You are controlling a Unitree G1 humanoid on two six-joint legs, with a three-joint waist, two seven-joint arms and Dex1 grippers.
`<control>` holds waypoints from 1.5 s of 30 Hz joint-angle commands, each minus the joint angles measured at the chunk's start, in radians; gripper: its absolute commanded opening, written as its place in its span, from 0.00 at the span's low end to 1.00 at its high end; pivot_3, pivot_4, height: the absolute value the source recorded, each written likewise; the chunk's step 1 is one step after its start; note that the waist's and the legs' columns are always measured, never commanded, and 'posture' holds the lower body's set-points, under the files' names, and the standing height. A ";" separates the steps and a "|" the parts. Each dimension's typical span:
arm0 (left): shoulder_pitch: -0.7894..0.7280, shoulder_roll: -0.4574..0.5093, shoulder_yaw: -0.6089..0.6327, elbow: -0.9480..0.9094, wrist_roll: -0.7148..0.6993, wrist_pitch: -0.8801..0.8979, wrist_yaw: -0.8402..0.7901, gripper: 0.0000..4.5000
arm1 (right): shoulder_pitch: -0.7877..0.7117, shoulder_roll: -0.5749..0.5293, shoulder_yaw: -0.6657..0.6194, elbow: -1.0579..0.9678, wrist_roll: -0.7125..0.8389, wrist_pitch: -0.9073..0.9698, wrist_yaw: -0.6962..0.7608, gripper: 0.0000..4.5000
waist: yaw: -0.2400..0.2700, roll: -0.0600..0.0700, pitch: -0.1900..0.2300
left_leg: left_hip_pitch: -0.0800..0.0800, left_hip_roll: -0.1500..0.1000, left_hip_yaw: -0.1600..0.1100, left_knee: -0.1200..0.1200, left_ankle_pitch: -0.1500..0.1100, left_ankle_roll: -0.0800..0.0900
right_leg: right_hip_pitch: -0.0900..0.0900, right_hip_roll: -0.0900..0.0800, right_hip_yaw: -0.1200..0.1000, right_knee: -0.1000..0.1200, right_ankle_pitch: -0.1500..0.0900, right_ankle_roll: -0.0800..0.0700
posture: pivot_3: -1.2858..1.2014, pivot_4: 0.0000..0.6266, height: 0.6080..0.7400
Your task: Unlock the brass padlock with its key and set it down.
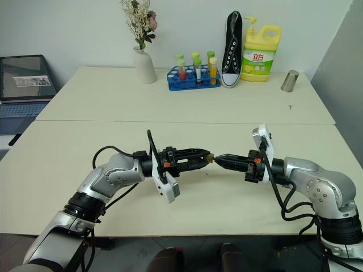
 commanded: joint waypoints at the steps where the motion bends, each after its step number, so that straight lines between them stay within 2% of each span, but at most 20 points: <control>1: -0.007 0.006 0.001 -0.009 -0.007 -0.004 0.008 0.21 | -0.026 0.001 -0.020 -0.018 0.032 0.006 0.008 0.00 | 0.000 0.000 0.000 | 0.000 0.000 0.000 0.000 0.000 0.000 | 0.000 0.000 0.000 0.000 0.000 0.000 | 0.52 0.24 1.00; 9: -0.005 0.007 0.005 -0.012 -0.002 -0.005 0.013 0.21 | -0.053 0.006 -0.035 -0.004 0.074 0.063 -0.012 0.00 | 0.000 0.000 0.000 | 0.000 0.000 0.000 0.000 0.000 0.000 | 0.000 0.000 0.000 0.000 0.000 0.000 | 0.52 0.24 1.00; 16: -0.008 0.010 0.006 -0.010 0.011 -0.012 0.023 0.21 | -0.123 0.030 -0.085 0.064 0.269 0.288 -0.160 0.00 | 0.000 0.000 0.000 | 0.000 0.000 0.000 0.000 0.000 0.000 | 0.000 0.000 0.000 0.000 0.000 0.000 | 0.52 0.24 1.00; 23: -0.011 0.007 0.004 -0.003 0.037 -0.029 0.045 0.21 | -0.198 0.078 -0.141 0.232 0.479 0.444 -0.389 0.00 | -0.001 0.000 0.000 | 0.000 0.000 0.000 -0.001 0.000 0.000 | 0.000 -0.001 0.001 0.000 0.000 0.000 | 0.52 0.24 1.00; 40: -0.010 0.011 0.001 0.003 0.061 -0.032 0.074 0.21 | -0.202 0.045 -0.103 0.302 0.751 0.420 -0.643 0.00 | -0.002 0.000 0.000 | -0.001 0.001 0.000 -0.001 0.000 0.000 | -0.001 -0.001 0.001 0.000 0.000 0.000 | 0.52 0.24 1.00; 43: -0.008 0.011 0.000 0.002 0.057 -0.029 0.072 0.21 | -0.201 0.038 -0.093 0.269 0.733 0.401 -0.644 0.00 | -0.002 0.000 0.000 | -0.001 0.001 0.000 -0.001 0.000 0.000 | -0.001 -0.001 0.001 0.000 0.000 0.000 | 0.52 0.24 1.00; 45: -0.007 0.011 0.000 0.002 0.051 -0.025 0.070 0.21 | -0.190 0.027 -0.081 0.213 0.680 0.397 -0.594 0.00 | -0.002 0.000 0.000 | -0.001 0.001 0.000 -0.001 0.000 0.000 | -0.001 -0.001 0.001 0.000 0.000 0.000 | 0.52 0.24 1.00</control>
